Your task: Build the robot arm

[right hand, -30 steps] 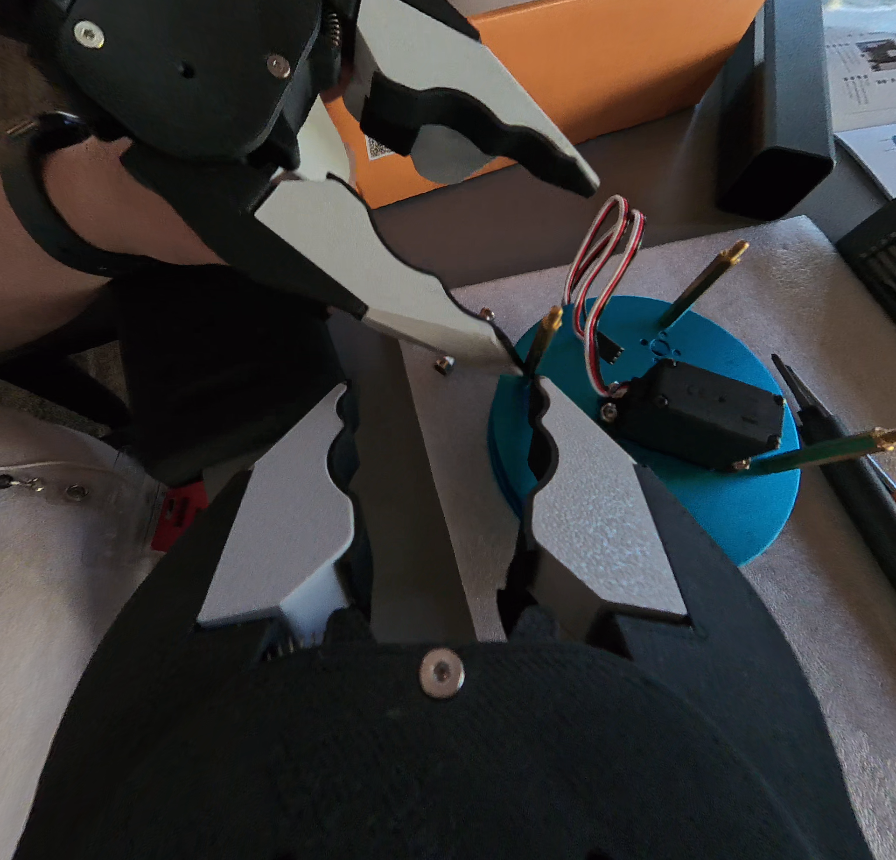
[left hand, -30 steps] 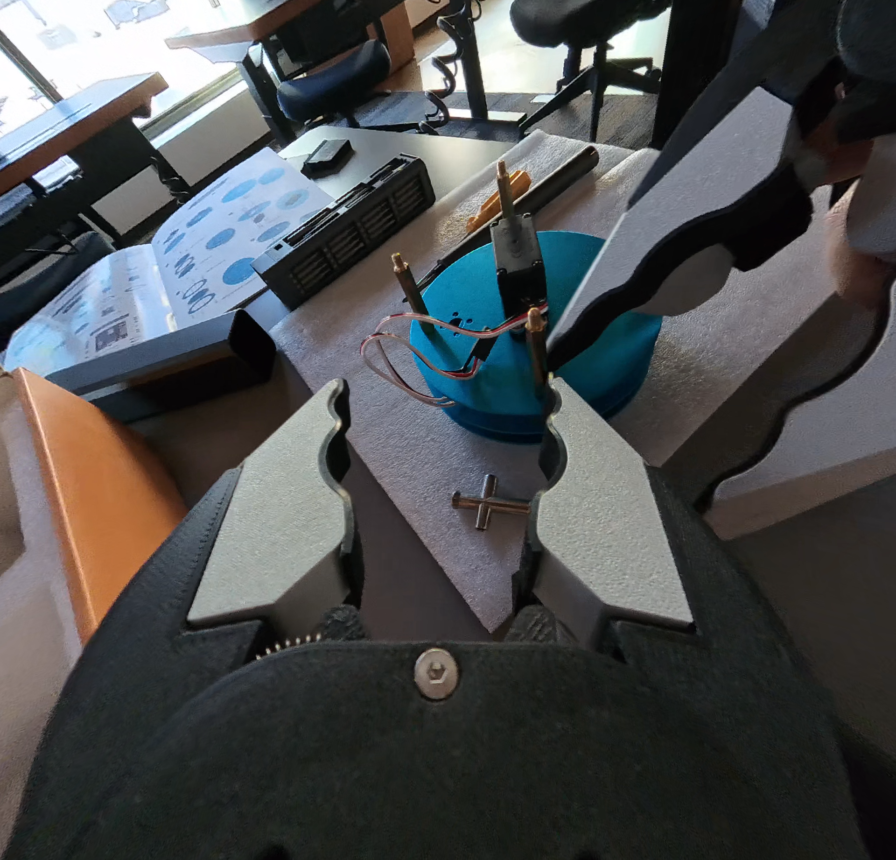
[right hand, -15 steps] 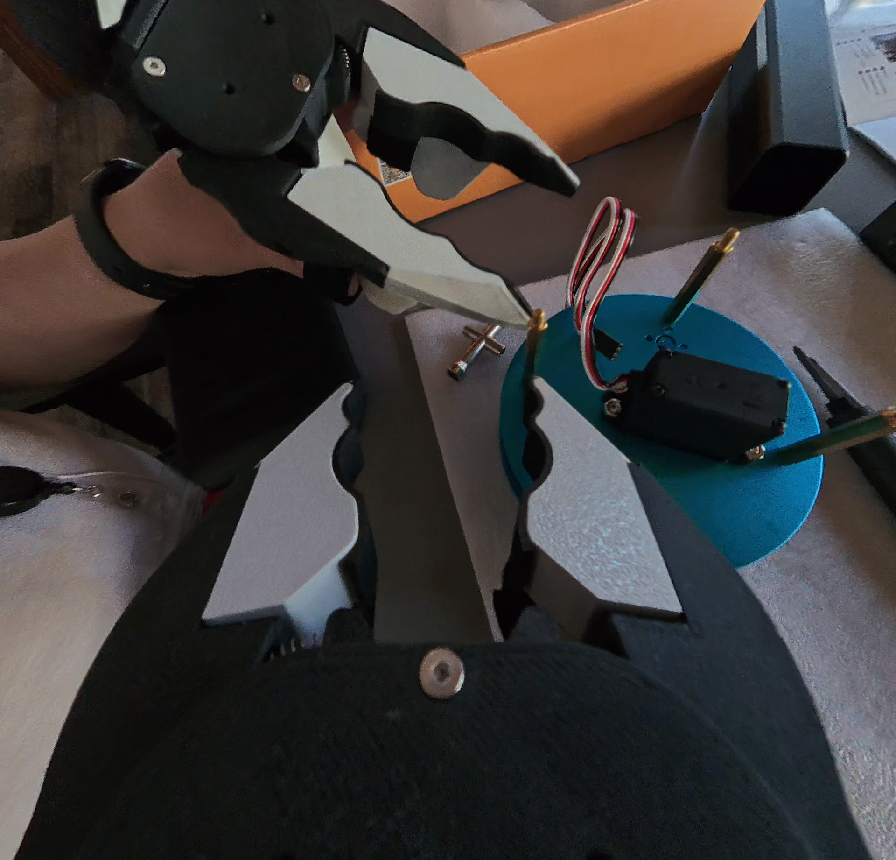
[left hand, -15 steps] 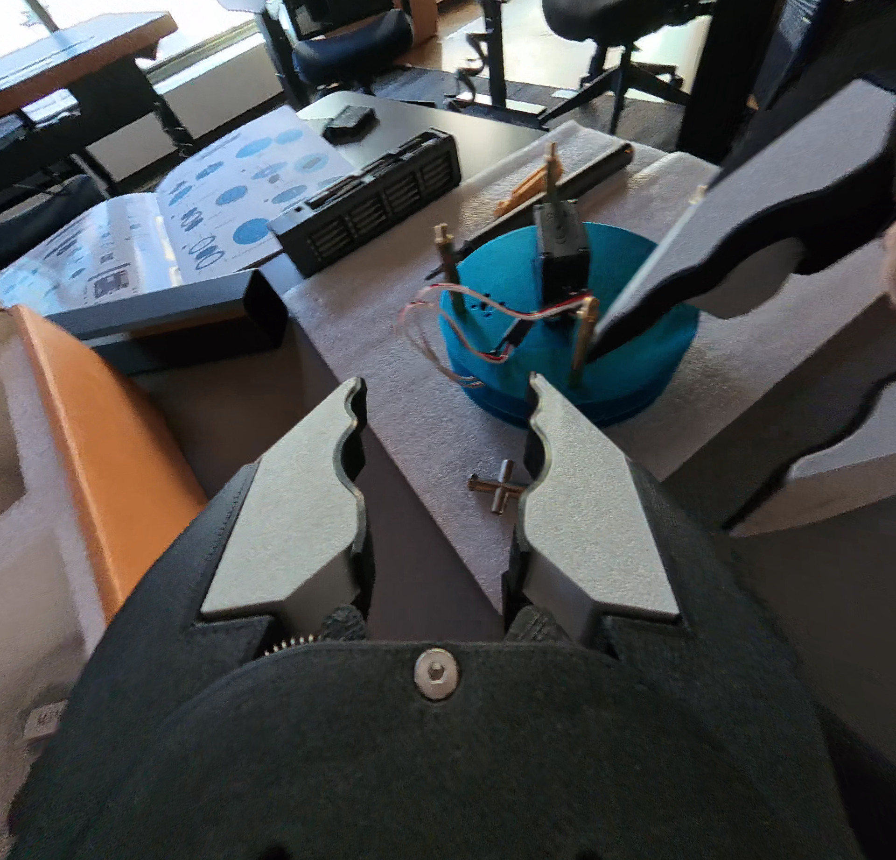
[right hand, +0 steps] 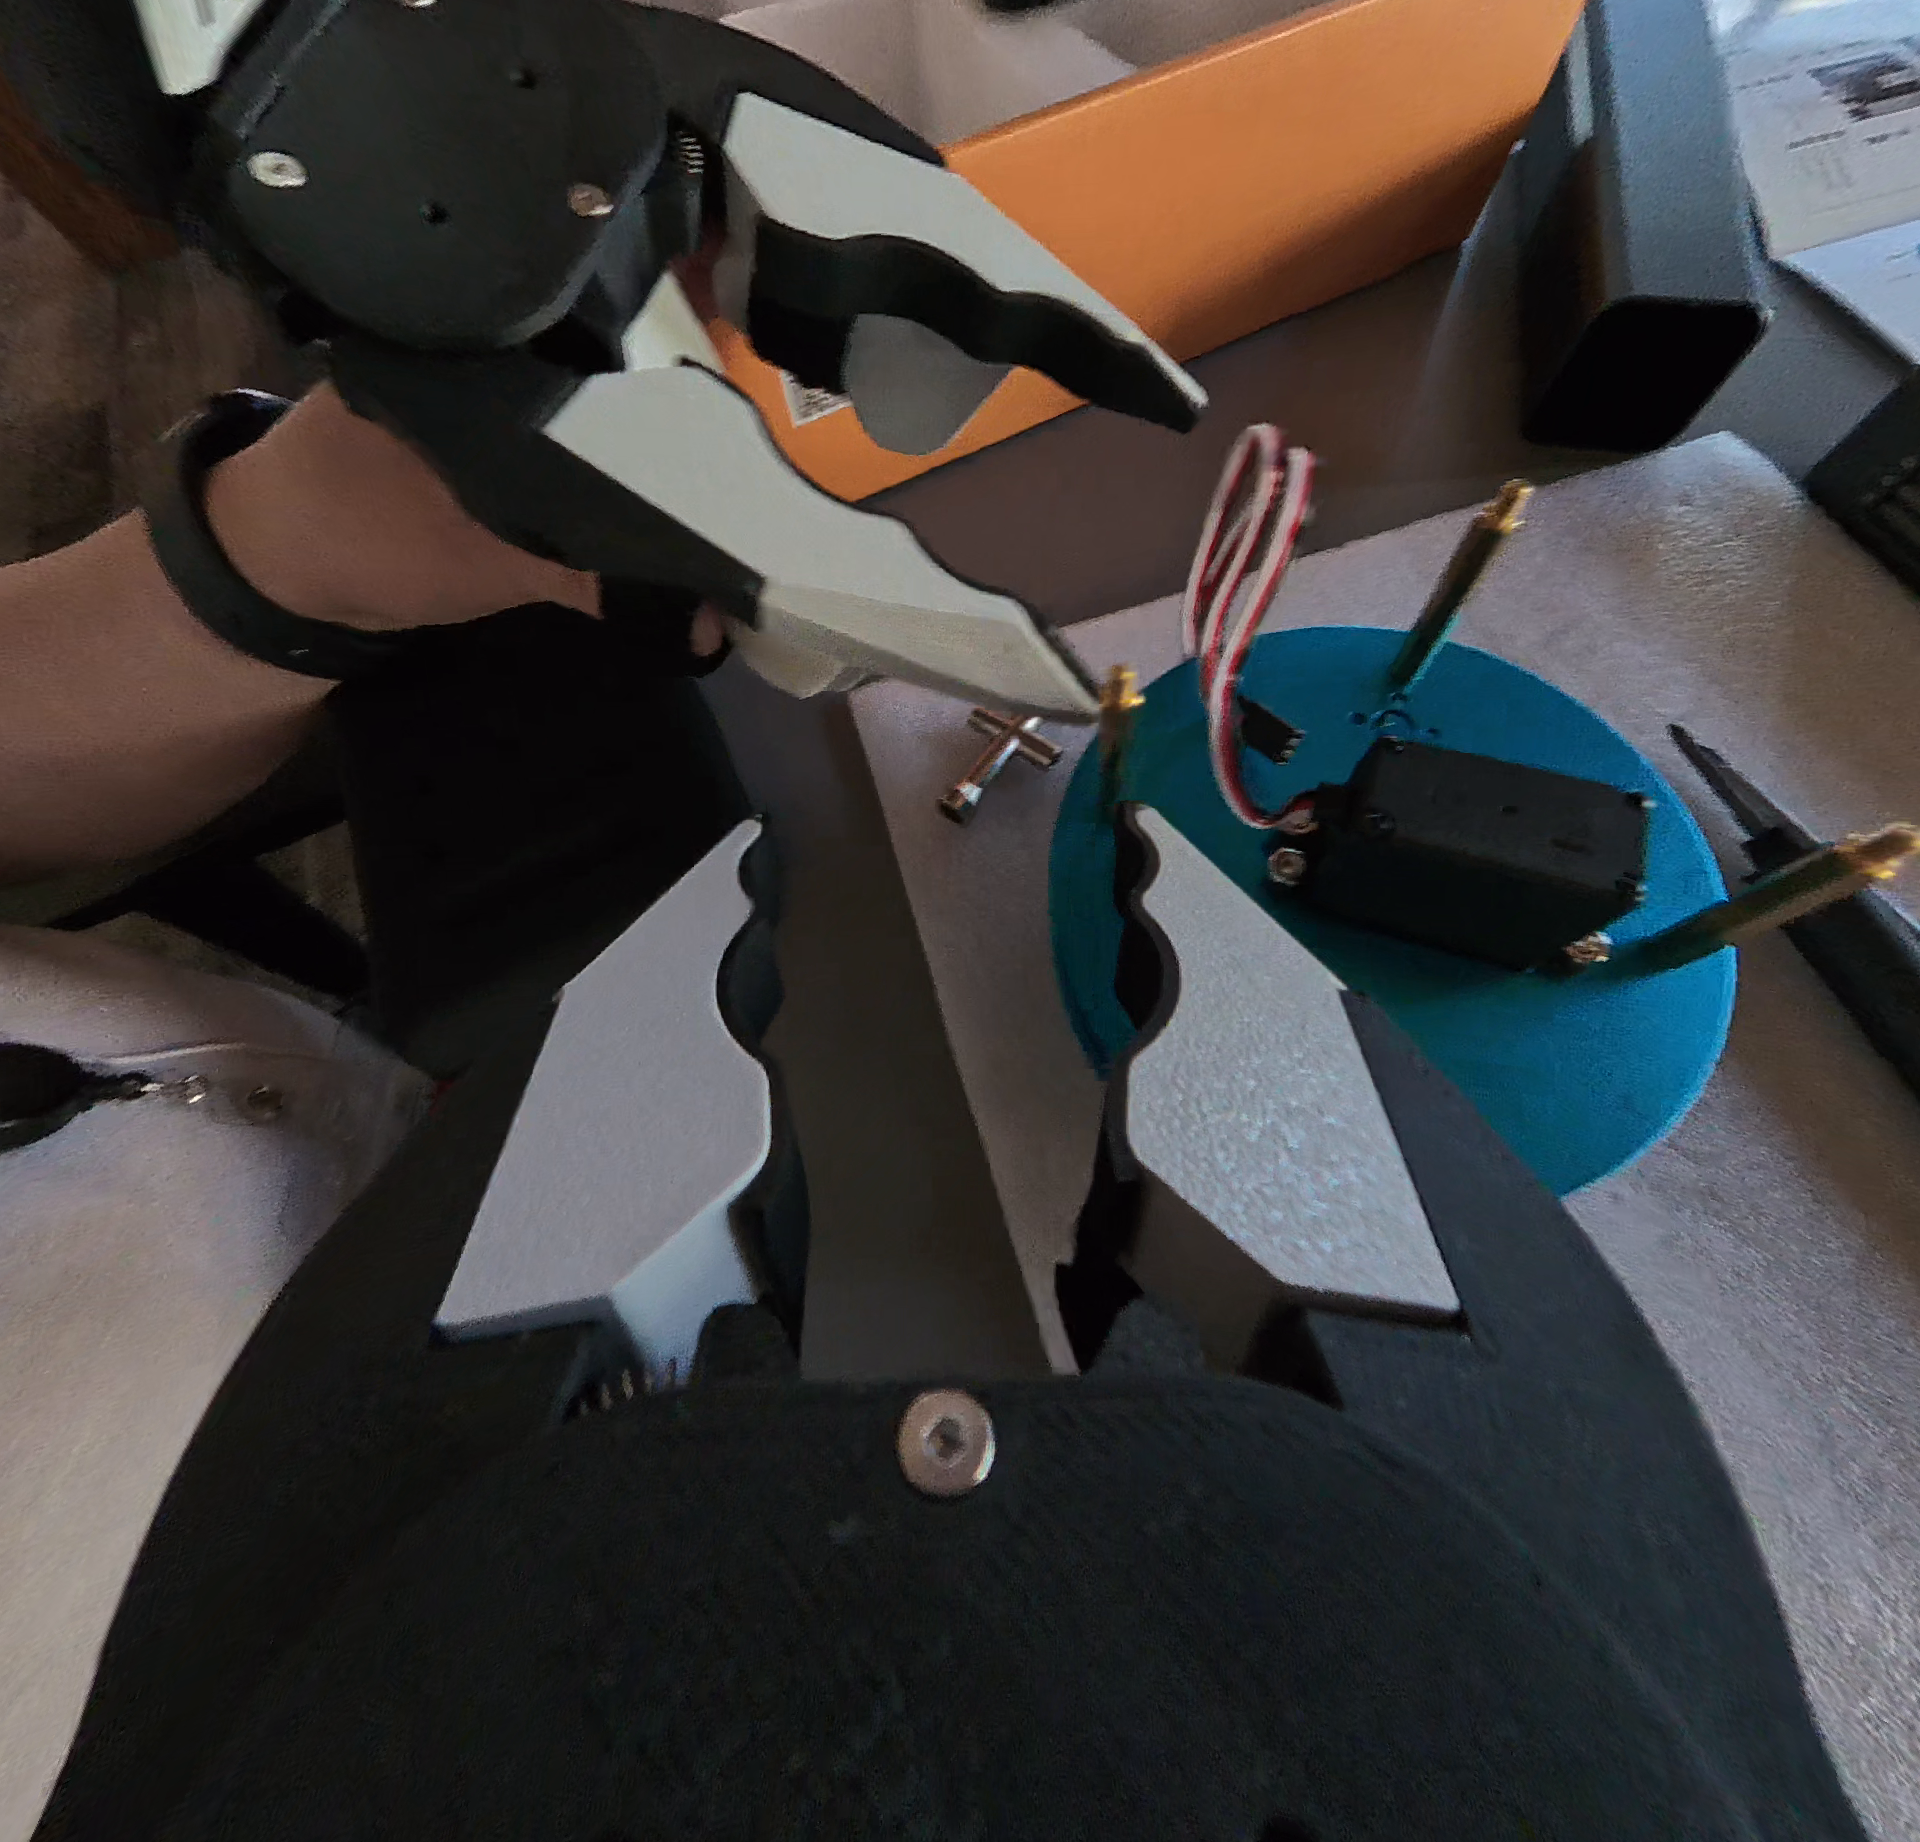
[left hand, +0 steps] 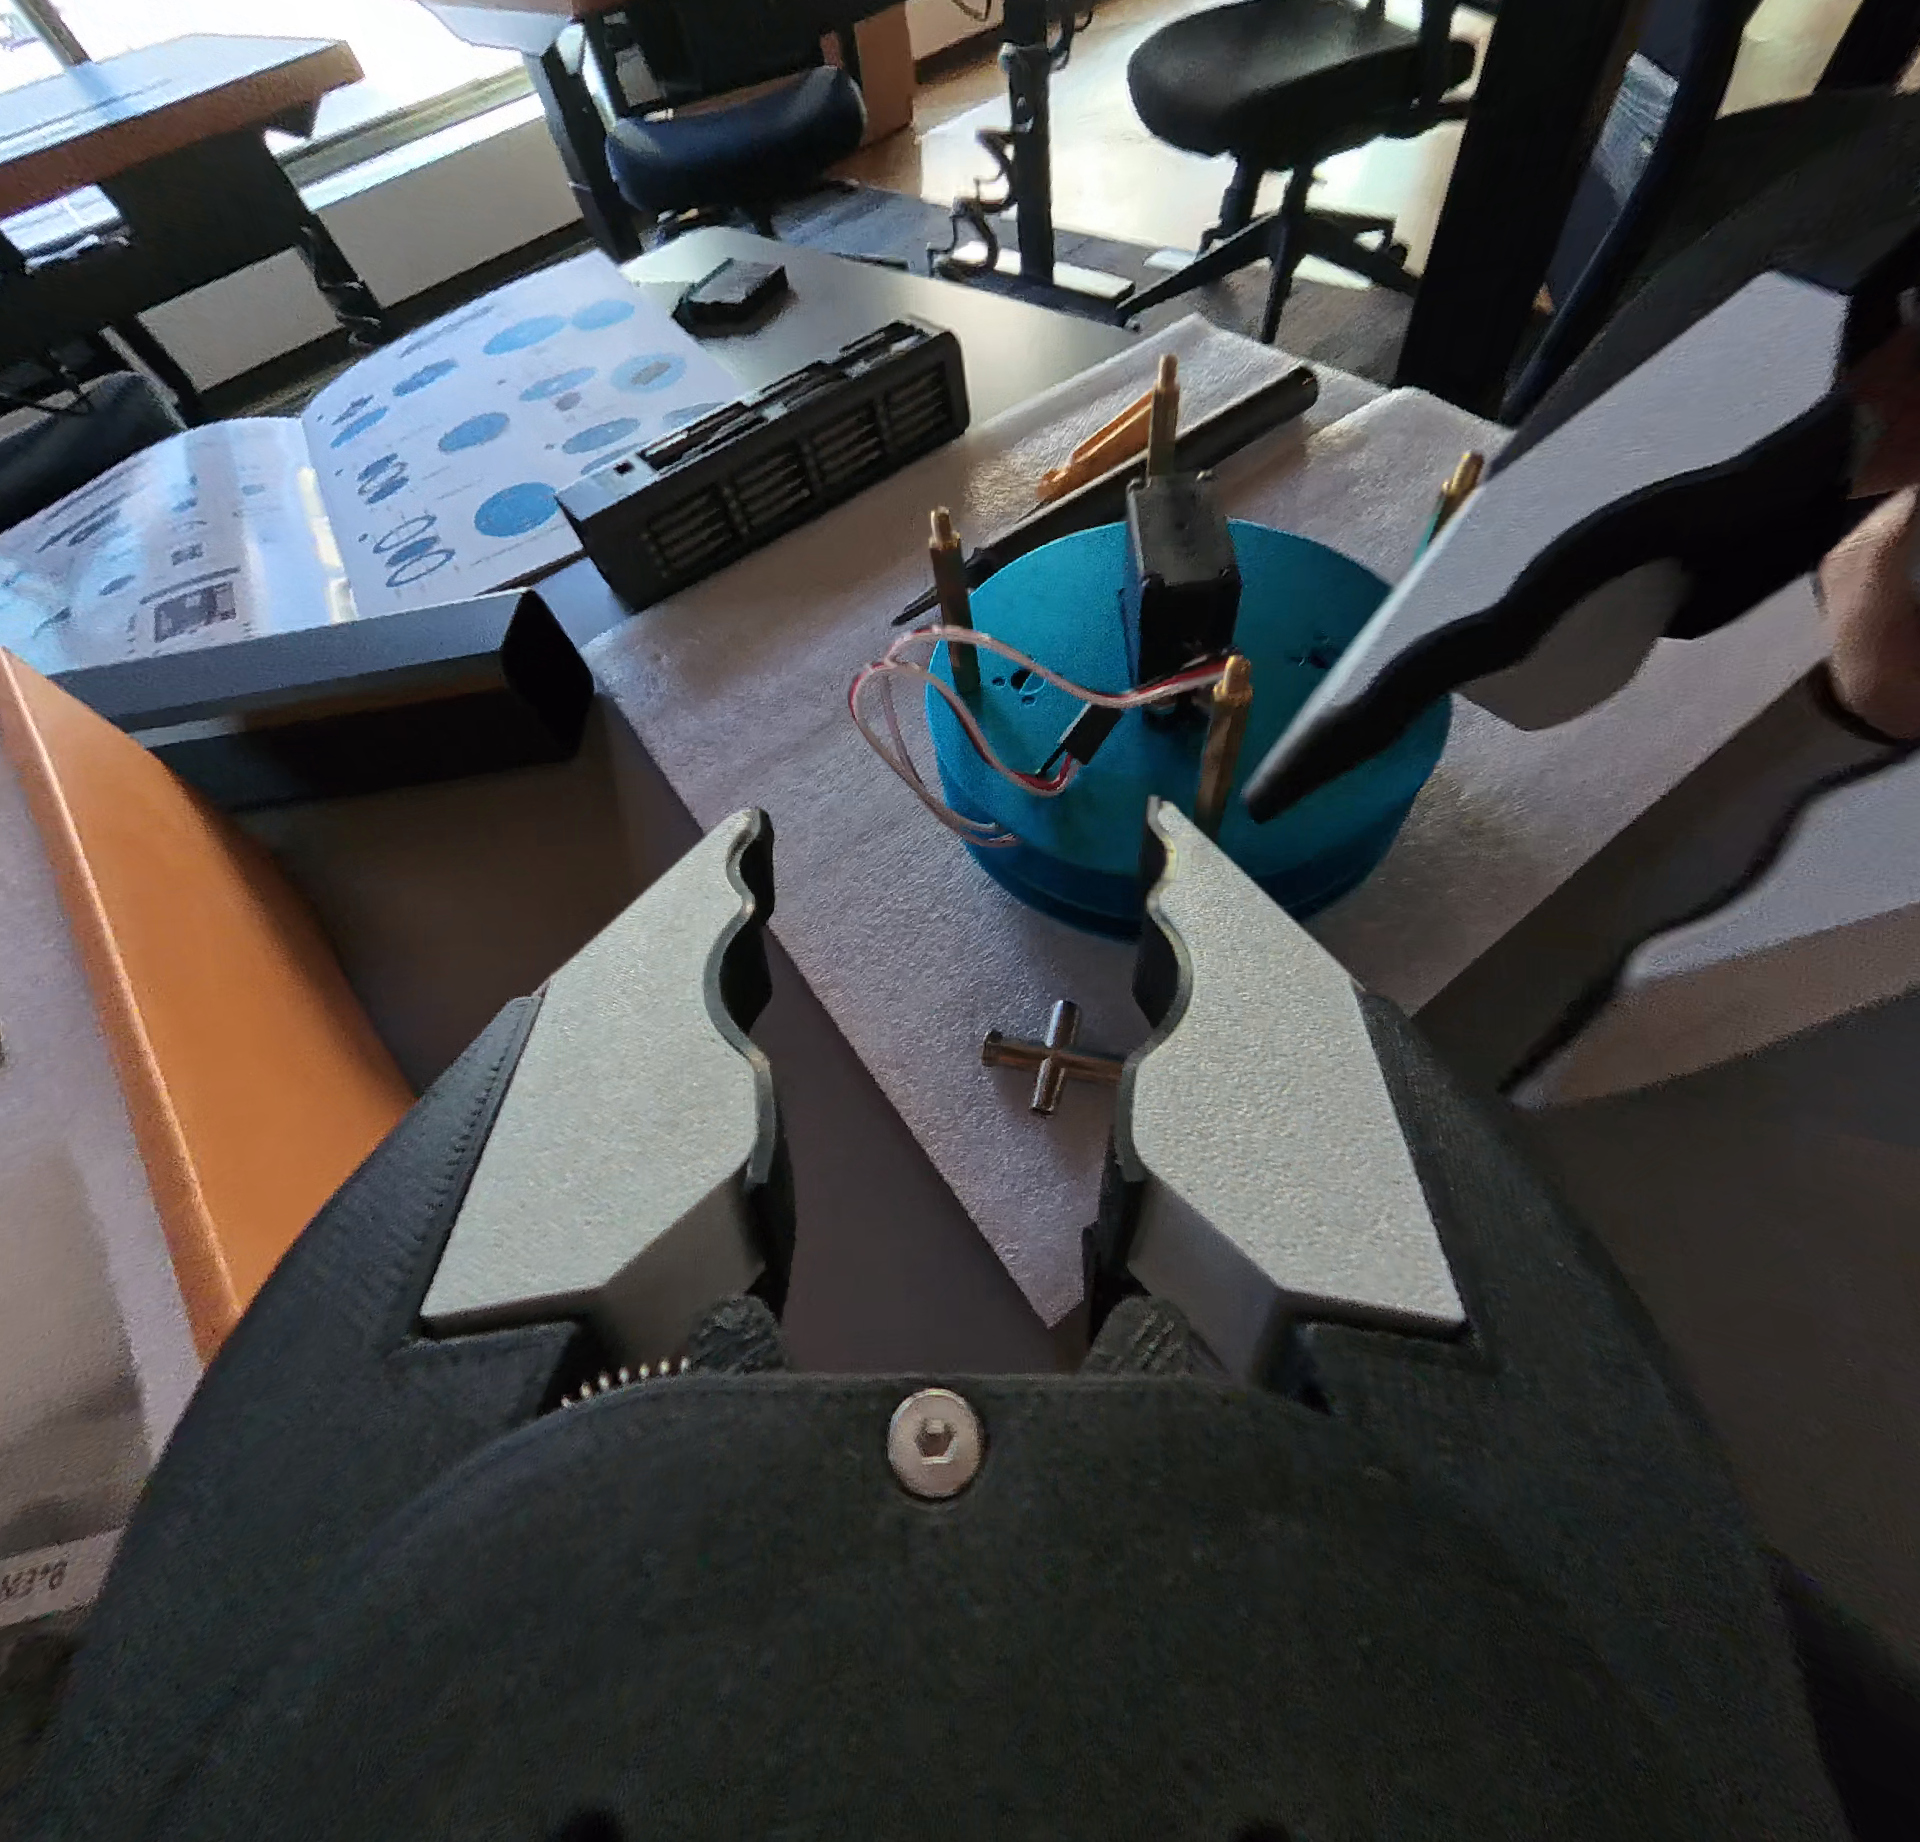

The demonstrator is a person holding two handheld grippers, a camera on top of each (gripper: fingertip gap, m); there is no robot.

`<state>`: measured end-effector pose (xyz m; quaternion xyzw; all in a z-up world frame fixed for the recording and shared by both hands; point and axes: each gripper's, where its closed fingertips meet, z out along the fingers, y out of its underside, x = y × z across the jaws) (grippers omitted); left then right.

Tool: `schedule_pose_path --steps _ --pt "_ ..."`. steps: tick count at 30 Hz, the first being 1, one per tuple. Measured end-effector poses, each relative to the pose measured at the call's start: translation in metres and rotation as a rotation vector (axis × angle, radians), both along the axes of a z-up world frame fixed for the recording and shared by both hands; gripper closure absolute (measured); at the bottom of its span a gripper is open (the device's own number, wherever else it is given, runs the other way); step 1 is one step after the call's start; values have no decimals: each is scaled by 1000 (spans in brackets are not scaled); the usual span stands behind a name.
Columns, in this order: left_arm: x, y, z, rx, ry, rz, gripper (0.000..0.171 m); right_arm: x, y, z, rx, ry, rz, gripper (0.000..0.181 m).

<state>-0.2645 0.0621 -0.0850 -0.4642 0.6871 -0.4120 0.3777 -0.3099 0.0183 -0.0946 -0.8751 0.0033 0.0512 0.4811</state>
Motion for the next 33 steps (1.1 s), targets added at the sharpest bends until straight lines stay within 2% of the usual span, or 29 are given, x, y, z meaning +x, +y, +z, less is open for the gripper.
schedule_pose_path --steps 3,9,11,14,19,22,23,24,25,27,29,33 --pt "-1 -8 3 3 -19 -38 102 2 8 -2 12 -15 -4 105" --pt "2 1 -6 24 29 10 104 -7 5 -4 -9 -54 15 106" --pt "0 -1 1 8 -5 -3 101 -3 2 -5 -21 -66 -8 111" --pt "-6 -8 13 -44 -59 -49 101 2 4 -2 9 -45 -33 109" --pt "-2 -16 0 25 2 -75 96 -3 9 -4 21 -56 -3 107" --pt "1 -12 -4 61 14 -45 96 -5 6 -6 11 -51 -4 105" --pt "1 -9 -4 46 19 -33 96 -6 4 -5 6 -45 -4 107" --pt "1 -4 -4 30 22 -13 95 -9 1 -6 -5 -31 14 122" --pt "0 0 -3 15 20 5 104 -11 0 -4 4 -14 19 125" --pt "-2 -2 2 -22 -2 -16 104 0 1 1 40 -31 -37 121" --pt "-3 -8 5 -14 -20 -43 102 3 5 4 67 -28 -48 107" --pt "0 -15 -5 60 18 -56 97 -1 12 -2 51 -41 -16 108"
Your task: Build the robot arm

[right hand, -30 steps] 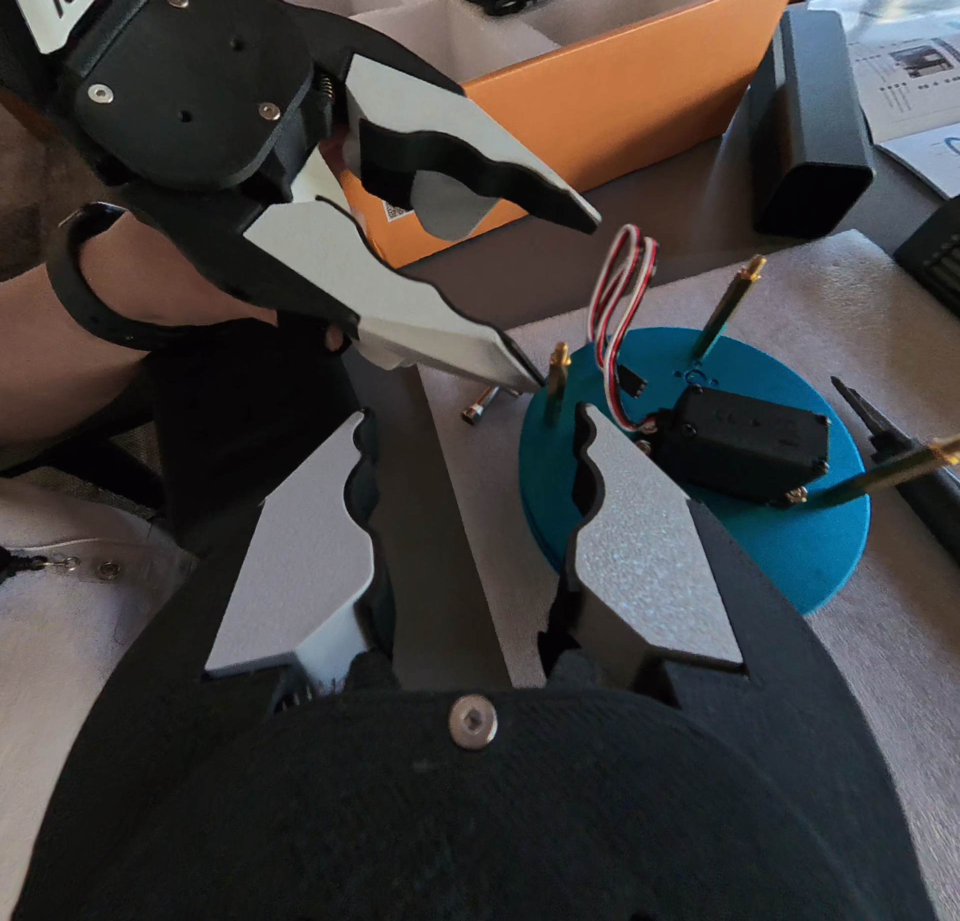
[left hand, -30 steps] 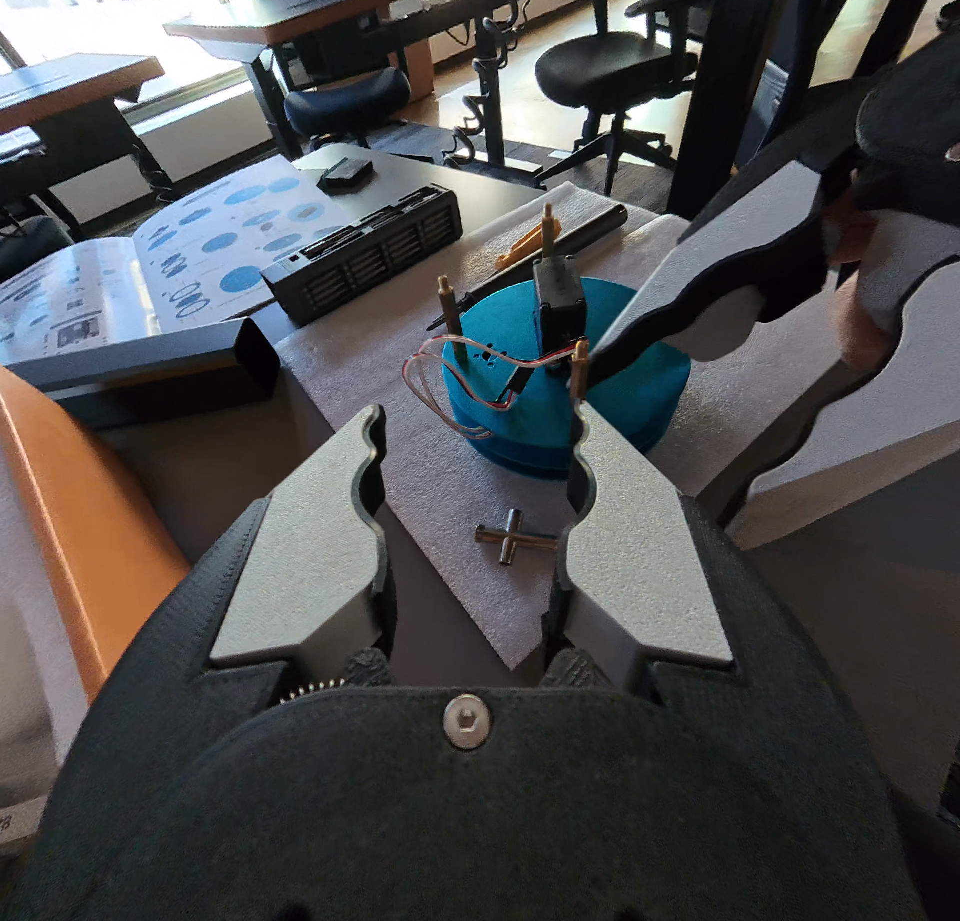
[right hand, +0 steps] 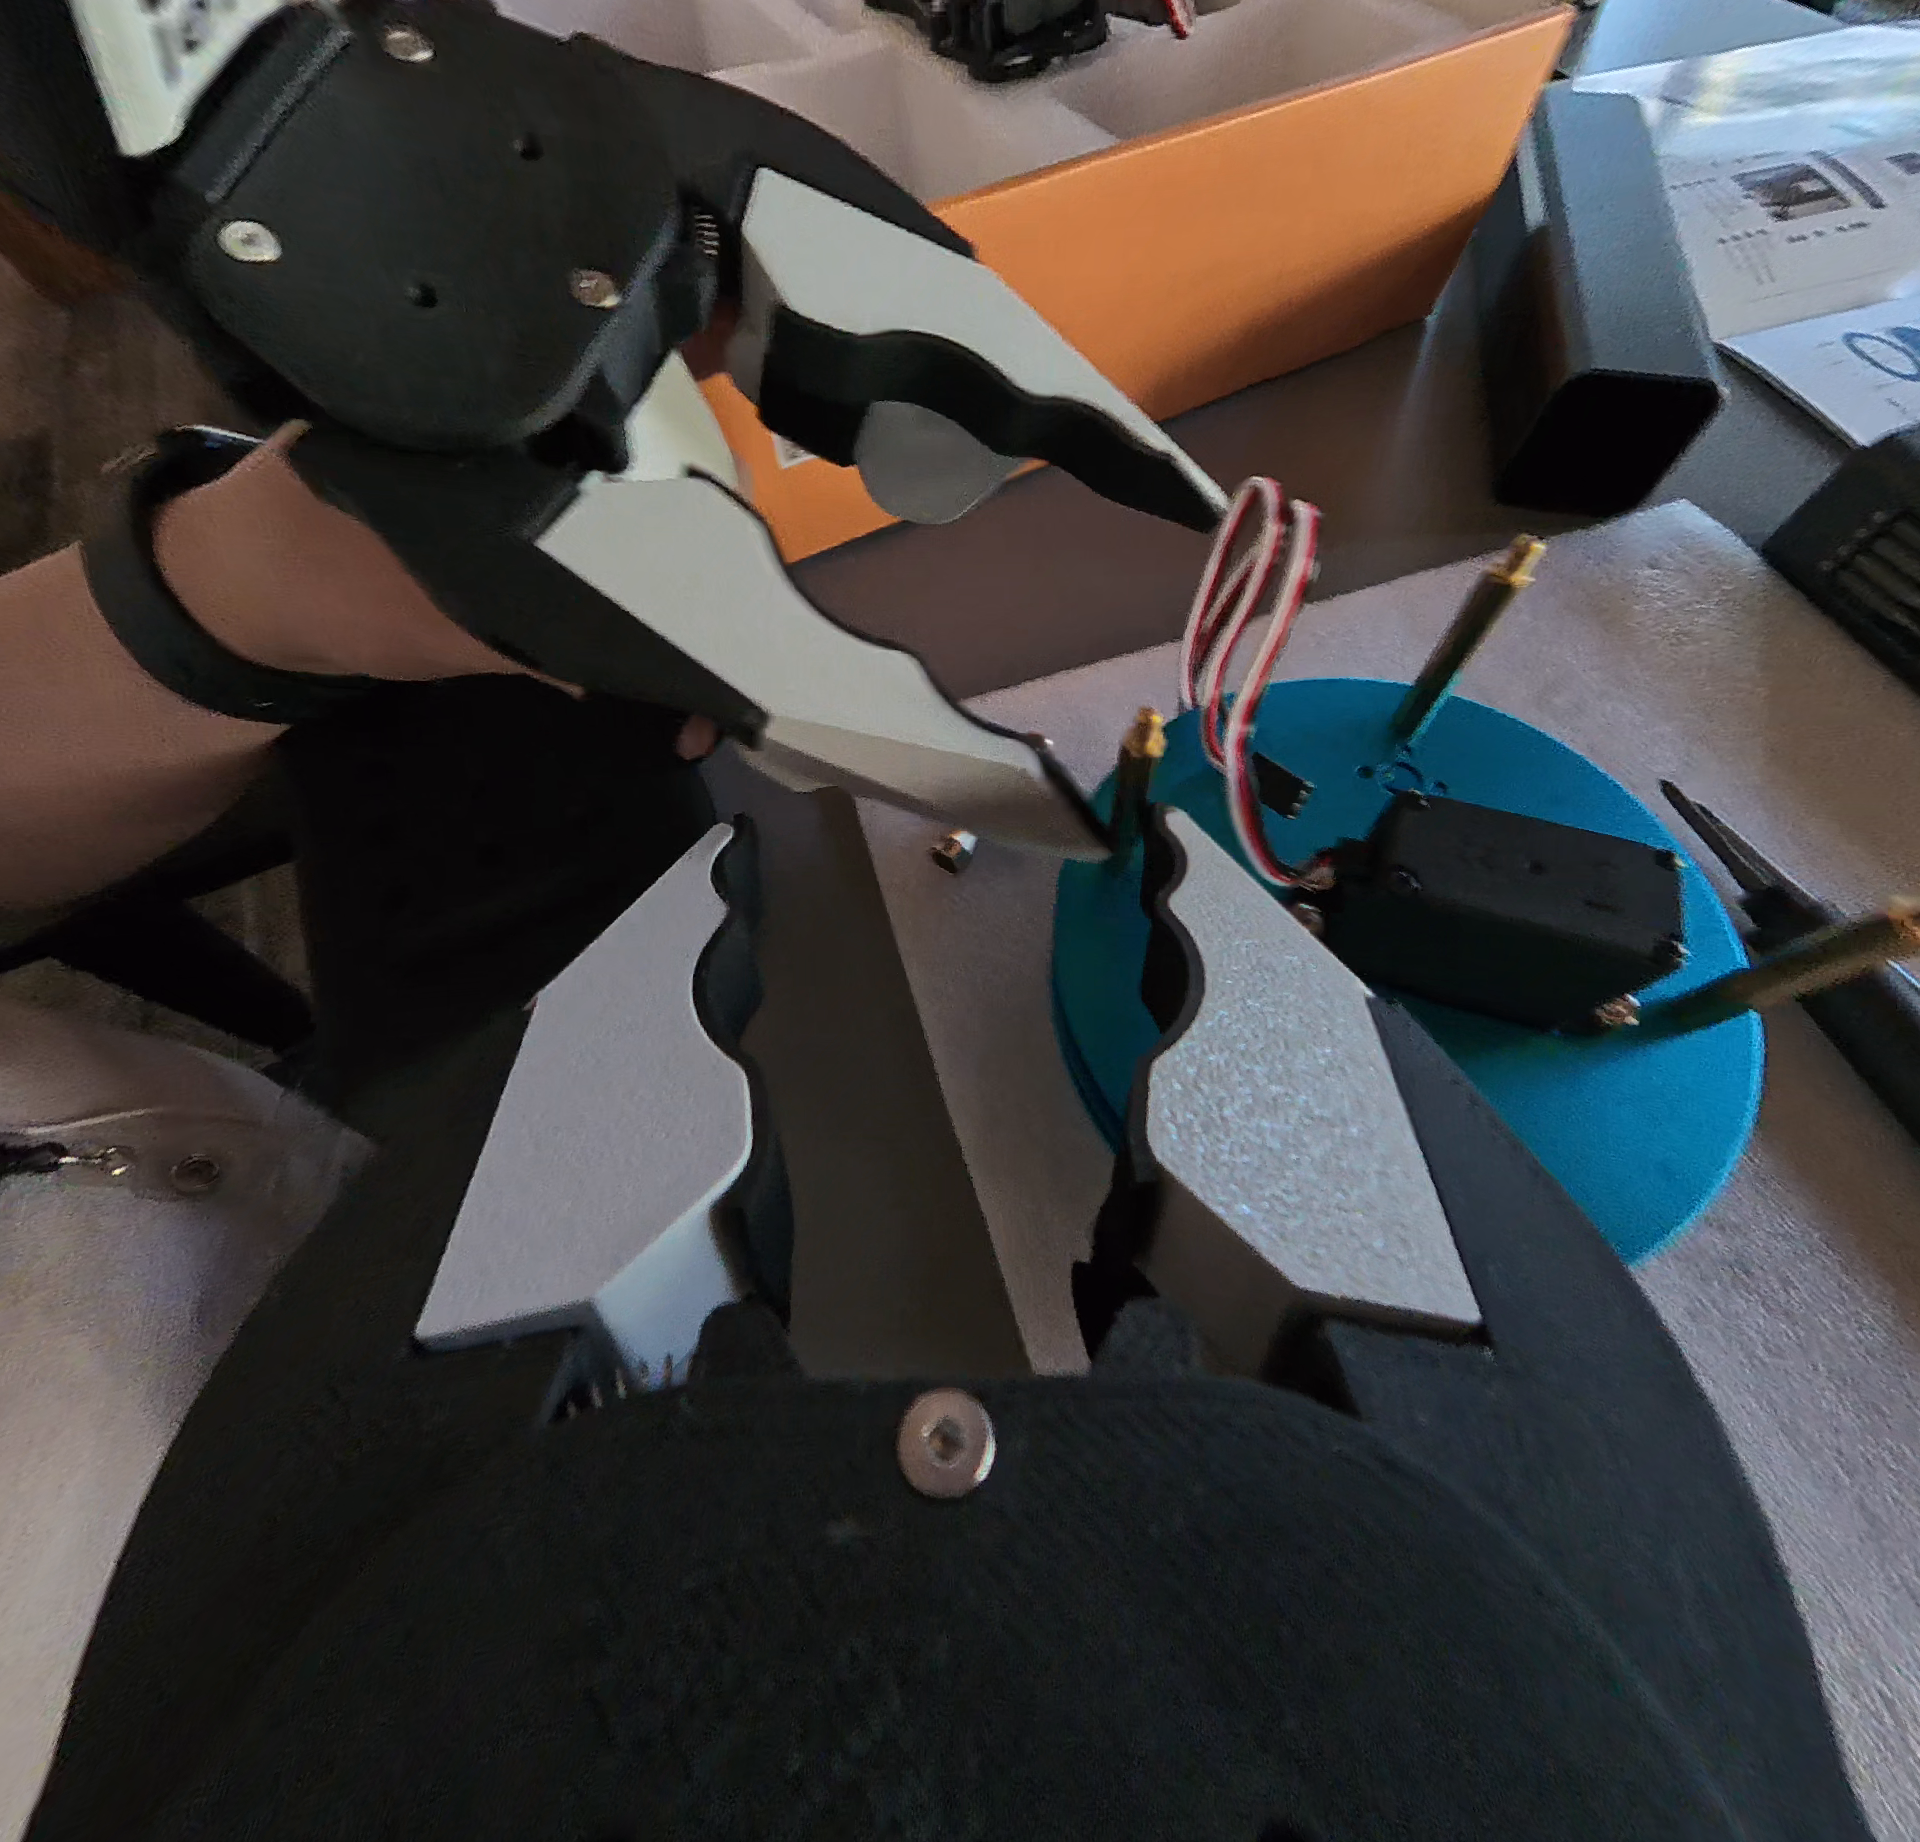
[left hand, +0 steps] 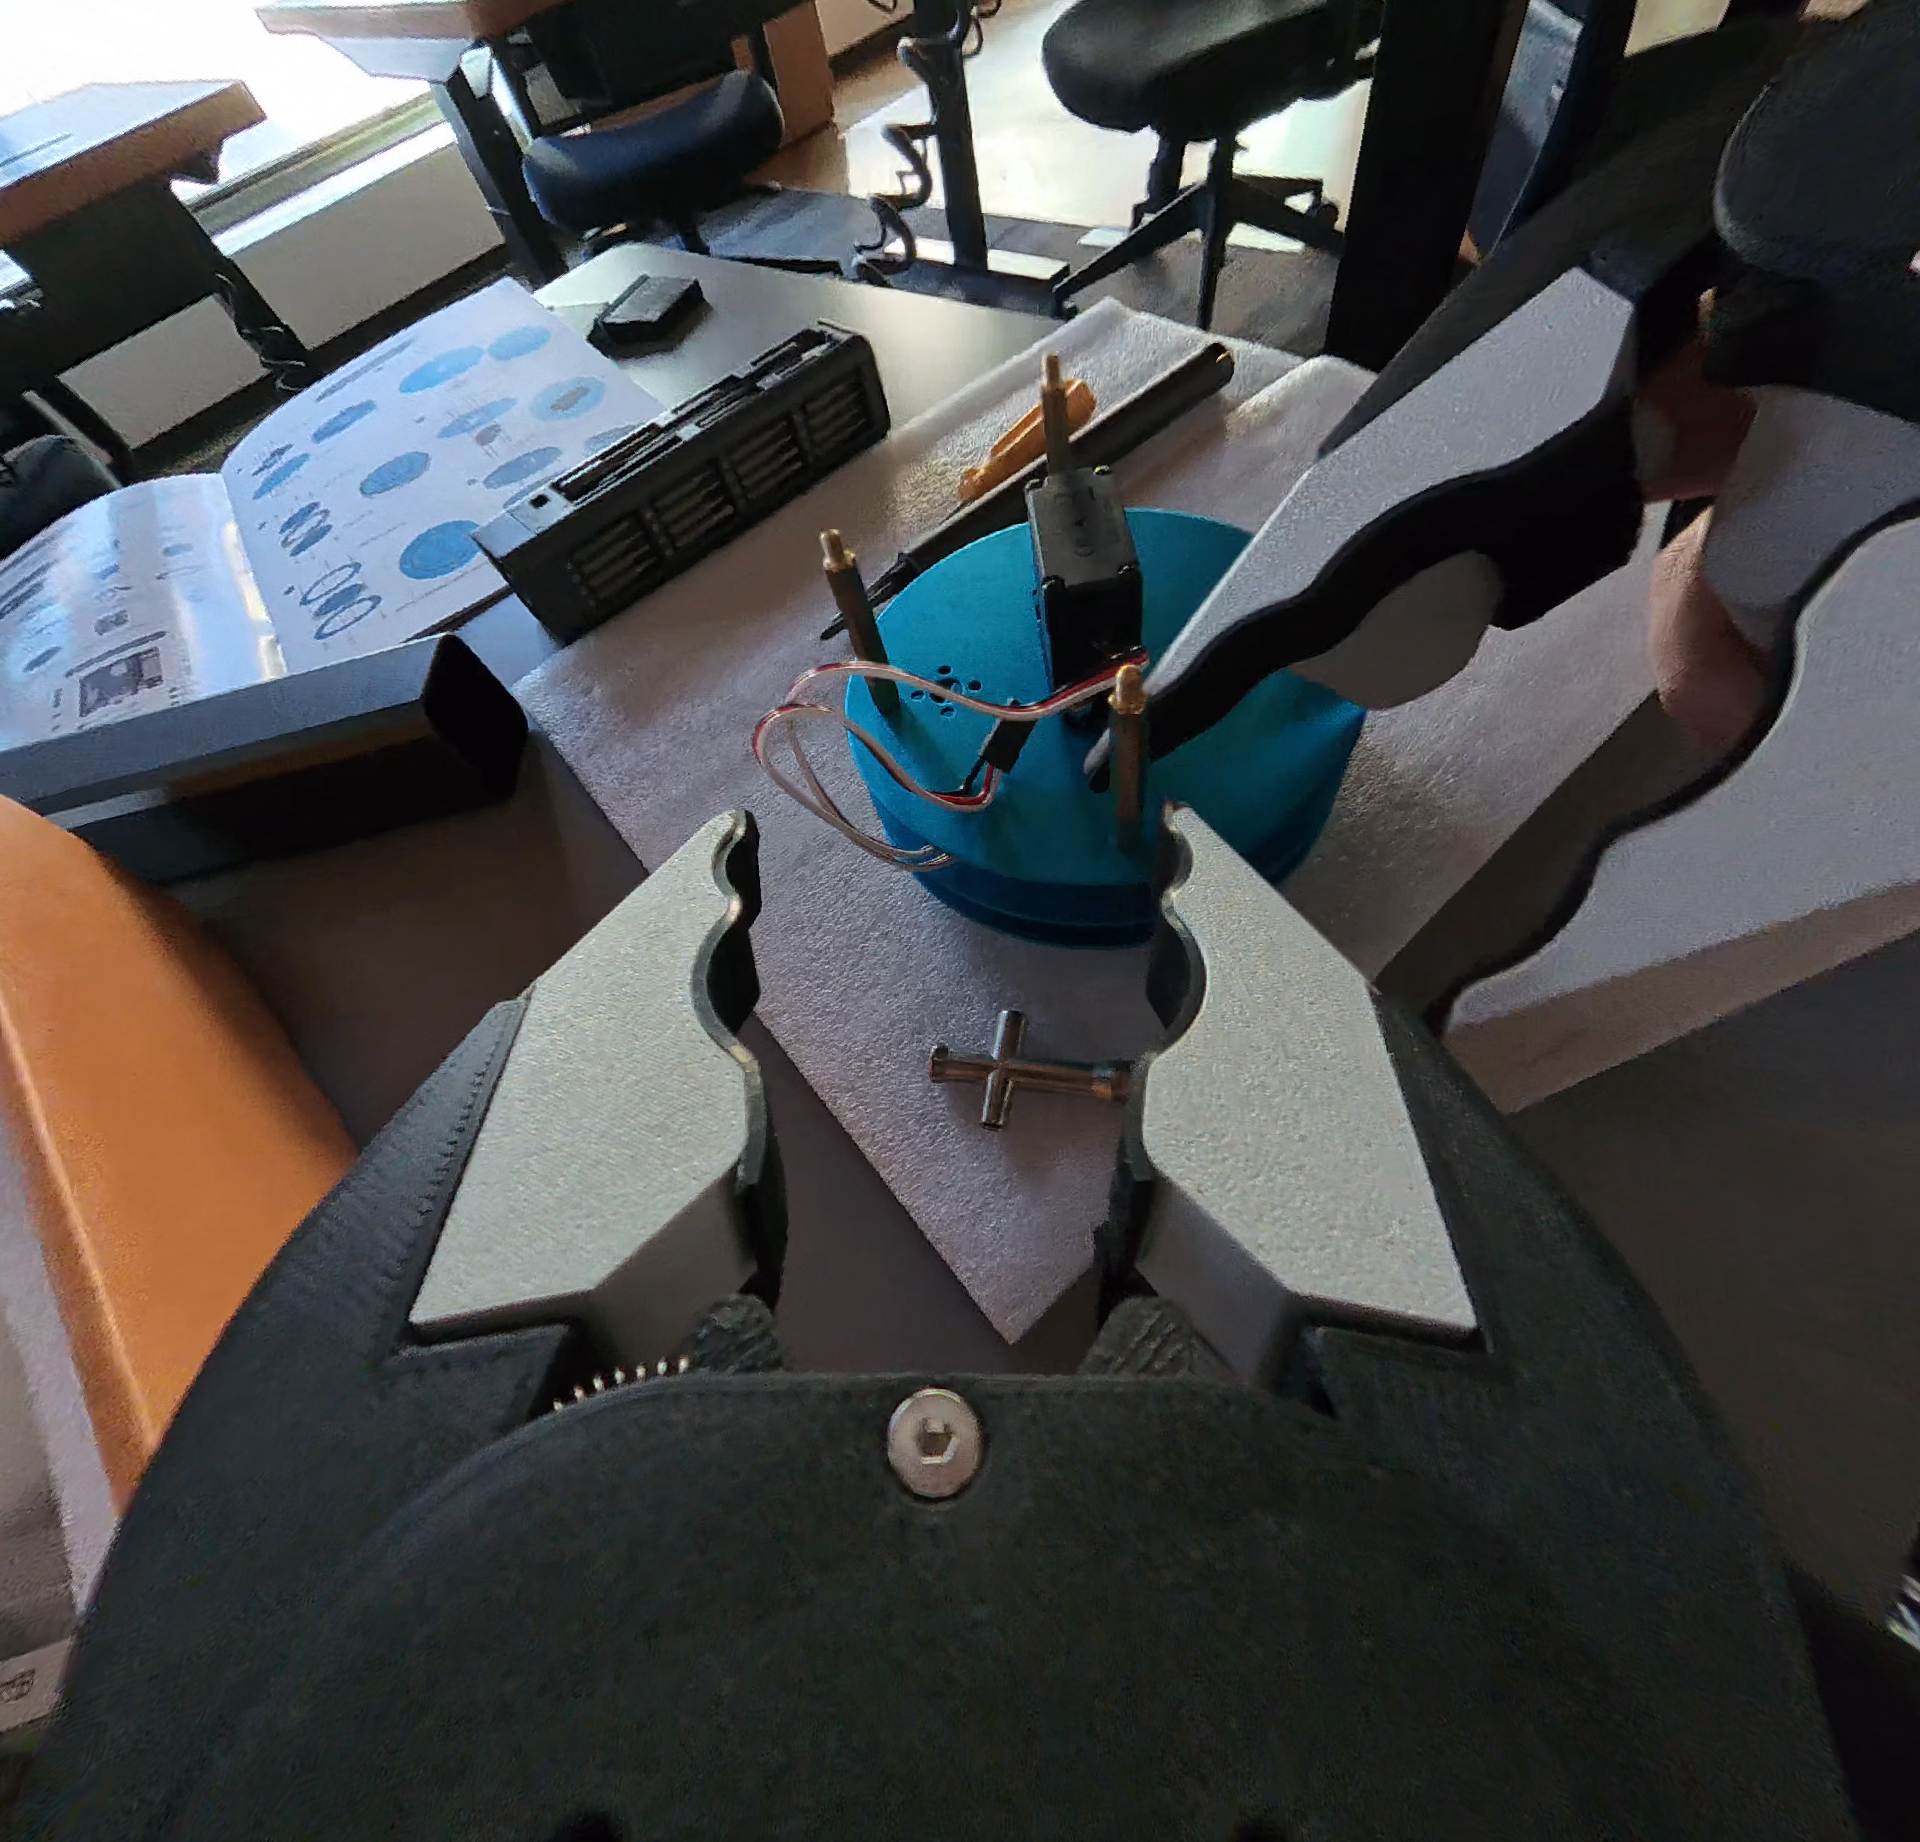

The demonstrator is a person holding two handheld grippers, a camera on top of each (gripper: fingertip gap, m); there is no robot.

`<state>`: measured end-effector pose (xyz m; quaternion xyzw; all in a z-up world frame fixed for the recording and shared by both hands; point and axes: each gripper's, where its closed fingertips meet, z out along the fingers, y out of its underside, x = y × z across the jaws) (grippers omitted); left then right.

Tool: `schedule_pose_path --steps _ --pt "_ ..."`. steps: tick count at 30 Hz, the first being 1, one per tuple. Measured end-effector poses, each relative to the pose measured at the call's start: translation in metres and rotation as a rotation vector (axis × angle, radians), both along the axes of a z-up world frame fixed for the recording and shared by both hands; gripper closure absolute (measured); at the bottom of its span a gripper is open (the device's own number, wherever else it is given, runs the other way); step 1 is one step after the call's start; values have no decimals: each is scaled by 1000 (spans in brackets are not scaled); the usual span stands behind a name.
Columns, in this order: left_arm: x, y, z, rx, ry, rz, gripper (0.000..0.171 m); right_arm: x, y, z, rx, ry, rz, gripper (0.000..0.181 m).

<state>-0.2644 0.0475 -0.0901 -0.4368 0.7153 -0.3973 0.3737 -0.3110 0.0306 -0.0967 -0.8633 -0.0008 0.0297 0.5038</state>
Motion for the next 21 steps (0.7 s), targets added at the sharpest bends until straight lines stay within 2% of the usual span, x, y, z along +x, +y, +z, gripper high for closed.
schedule_pose_path --steps 5,8,14,19,20,21 --pt "1 8 -2 -42 28 34 89 -3 -4 -2 -28 -24 -4 103" --pt "0 13 3 -42 -2 54 101 -2 -9 -2 -37 -14 -11 107" --pt "-2 0 5 -37 -13 -2 95 0 -1 3 12 -18 -13 105" --pt "0 8 1 -45 10 40 90 -5 -4 -1 -27 -23 3 101" --pt "1 13 2 -50 6 61 91 -5 -7 -1 -37 -17 3 104" --pt "1 16 4 -53 -7 74 104 -4 -9 -1 -43 -14 -2 109"
